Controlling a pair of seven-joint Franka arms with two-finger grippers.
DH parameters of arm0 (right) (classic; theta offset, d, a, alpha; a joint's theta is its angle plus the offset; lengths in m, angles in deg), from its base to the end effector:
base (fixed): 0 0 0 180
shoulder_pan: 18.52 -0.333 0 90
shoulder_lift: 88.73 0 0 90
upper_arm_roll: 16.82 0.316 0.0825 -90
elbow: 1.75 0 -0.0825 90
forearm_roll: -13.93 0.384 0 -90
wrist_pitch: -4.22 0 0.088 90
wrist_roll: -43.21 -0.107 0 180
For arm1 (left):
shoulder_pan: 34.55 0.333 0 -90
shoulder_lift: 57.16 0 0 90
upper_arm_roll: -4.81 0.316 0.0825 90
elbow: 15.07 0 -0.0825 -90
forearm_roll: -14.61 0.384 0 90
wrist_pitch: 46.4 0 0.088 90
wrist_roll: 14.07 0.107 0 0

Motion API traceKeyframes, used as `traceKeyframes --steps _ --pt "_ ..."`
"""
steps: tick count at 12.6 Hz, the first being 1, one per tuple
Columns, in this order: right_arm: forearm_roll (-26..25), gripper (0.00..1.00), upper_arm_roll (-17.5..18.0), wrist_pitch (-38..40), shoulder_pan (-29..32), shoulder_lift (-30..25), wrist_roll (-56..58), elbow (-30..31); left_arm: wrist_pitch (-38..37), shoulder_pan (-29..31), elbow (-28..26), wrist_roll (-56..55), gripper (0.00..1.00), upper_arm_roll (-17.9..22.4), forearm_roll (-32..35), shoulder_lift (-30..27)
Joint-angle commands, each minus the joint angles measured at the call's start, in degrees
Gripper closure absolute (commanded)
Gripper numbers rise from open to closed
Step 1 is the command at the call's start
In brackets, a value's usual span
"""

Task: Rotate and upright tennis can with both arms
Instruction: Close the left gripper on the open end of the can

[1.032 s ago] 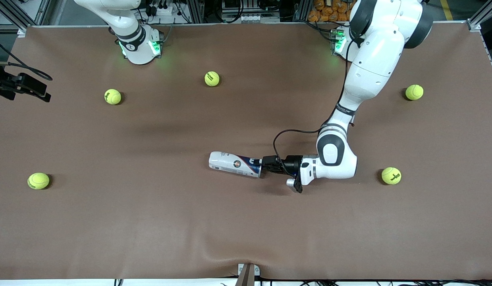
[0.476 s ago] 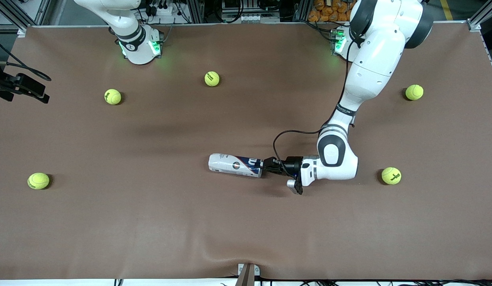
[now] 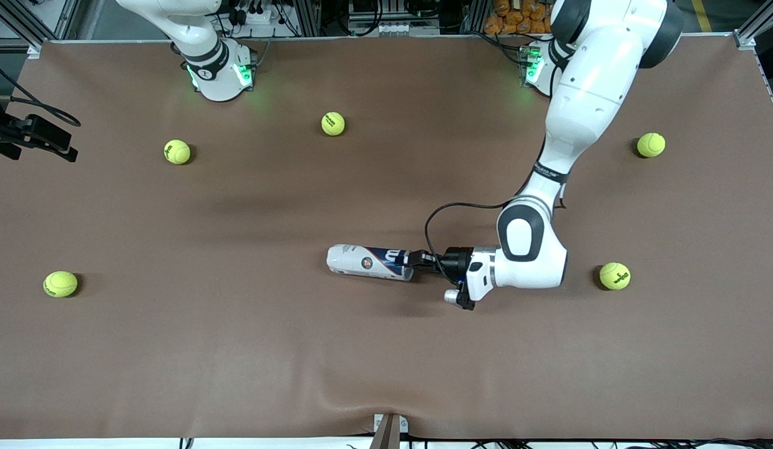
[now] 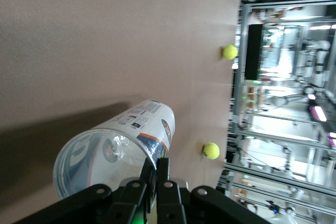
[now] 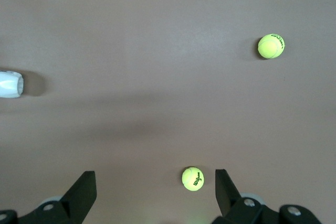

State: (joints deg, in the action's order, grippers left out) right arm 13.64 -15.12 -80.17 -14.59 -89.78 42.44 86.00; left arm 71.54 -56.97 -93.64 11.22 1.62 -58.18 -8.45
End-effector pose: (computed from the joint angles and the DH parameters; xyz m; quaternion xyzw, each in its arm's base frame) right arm 0.5385 -0.0214 0.6445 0.9994 -0.0264 -0.0202 0.0025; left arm 0.6499 -0.3575 0.2254 0.8520 -0.0449 -0.0685 0.5171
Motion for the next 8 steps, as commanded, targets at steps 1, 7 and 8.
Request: traceKeyframes --steps 1,7,8 --pt "0.11 0.0 0.67 0.45 1.17 -0.53 0.86 0.32 0.98 -1.22 1.75 -9.96 1.0 0.73 7.81 -2.48" --pt "0.81 0.0 0.67 1.16 1.78 -0.44 -0.55 0.59 4.57 -4.9 2.01 -31.57 1.0 1.61 22.84 -8.1" --pt "0.98 0.0 0.67 1.07 1.78 -0.44 -1.33 0.59 4.67 -5.08 3.15 -34.92 1.0 1.61 25.74 -8.72"
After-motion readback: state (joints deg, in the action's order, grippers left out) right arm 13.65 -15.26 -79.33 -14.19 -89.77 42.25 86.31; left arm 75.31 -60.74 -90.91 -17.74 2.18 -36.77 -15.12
